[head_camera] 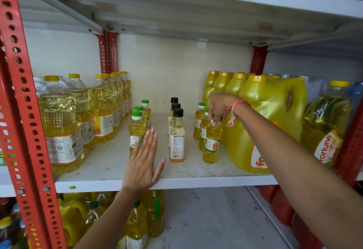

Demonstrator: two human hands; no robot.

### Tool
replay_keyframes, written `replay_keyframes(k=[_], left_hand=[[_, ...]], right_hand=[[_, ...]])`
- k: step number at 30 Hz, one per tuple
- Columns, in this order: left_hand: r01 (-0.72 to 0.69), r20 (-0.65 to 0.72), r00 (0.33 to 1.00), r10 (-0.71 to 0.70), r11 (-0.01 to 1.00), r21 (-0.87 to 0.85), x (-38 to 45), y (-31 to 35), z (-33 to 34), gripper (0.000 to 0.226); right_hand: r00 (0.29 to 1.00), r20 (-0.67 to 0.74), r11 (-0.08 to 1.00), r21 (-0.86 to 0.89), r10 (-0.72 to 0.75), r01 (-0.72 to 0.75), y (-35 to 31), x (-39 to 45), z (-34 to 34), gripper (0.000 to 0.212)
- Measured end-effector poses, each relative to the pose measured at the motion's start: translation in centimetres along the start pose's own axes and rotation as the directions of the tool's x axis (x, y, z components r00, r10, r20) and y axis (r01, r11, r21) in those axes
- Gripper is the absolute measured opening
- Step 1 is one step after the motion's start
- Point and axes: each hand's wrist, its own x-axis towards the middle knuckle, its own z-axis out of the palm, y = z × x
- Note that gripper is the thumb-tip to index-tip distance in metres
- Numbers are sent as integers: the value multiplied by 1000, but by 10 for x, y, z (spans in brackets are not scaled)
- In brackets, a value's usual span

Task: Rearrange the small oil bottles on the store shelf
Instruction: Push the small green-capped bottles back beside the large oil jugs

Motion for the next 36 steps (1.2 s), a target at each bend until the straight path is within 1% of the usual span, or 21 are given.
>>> replay_keyframes(k=[4,10,18,26,31,34,36], left_hand=[[6,8,1000,-6,1000,0,0,1,-1,74],[17,13,1000,-17,1000,1,0,0,-1,75],[29,19,999,-29,1000,-9,-1,1,-1,75],[28,22,999,-28,1000,-8,-2,0,-1,75],[30,19,999,-29,999,-22,-2,1,-2,77],[7,36,999,-6,1000,-12,-7,-2,-4,78],[-4,40,999,4,1000,15,-11,-8,-7,79]], right_hand=[[1000,-11,1000,6,-7,7,1,-10,0,39],[998,45,999,-40,-34,36,-2,-29,-3,40],[999,47,1000,-15,-27,27,-1,-39,-3,41],[997,65,996,-79,-35,40,-1,-42,-3,41],[996,91,1000,3,-13,13,4,-40,-2,43],[994,113,999,43,8,-13,5,-41,-2,45],[996,89,999,31,5,-7,3,-41,-4,47]])
